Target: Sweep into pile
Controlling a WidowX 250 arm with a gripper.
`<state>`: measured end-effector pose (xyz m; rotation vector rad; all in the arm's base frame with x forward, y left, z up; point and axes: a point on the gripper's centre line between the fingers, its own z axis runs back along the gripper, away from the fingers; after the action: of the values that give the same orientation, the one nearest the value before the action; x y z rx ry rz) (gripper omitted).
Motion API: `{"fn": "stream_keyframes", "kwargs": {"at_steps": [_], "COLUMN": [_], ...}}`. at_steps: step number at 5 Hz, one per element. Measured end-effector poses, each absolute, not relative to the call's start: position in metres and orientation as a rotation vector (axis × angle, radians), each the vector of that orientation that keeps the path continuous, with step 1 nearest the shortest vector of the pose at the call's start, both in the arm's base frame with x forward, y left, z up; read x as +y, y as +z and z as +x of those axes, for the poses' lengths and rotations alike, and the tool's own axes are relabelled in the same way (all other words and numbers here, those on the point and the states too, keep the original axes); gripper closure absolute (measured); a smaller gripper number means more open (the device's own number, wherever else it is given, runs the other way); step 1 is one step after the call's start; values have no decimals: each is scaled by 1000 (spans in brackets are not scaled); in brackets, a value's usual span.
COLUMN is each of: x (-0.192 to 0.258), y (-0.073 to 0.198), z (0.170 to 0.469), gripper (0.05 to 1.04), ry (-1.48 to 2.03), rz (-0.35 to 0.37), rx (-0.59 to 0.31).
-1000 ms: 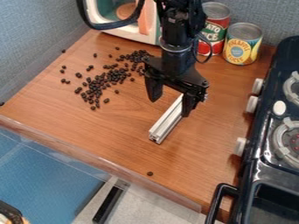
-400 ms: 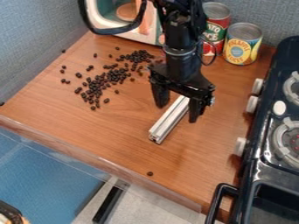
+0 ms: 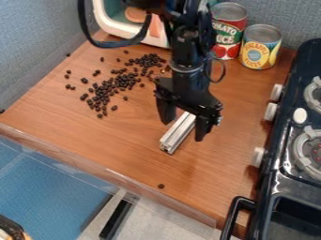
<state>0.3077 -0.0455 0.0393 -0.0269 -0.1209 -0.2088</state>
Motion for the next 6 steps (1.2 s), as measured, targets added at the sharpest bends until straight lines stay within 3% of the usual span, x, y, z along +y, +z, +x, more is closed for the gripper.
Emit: {"fn": "stream_keyframes", "kwargs": {"at_steps": [1,2,4,5,6], "x": [-50,-50,-44,-42,-39], "y": [40,40,18,11,11], "z": [314,319,319,319,320], "gripper": [84,83,104,203,514], "ry": [-260,-255,-233,-216,-191], "rz": [37,40,74,88,85], "rx": [-171,-179,-123,-105,-106]}}
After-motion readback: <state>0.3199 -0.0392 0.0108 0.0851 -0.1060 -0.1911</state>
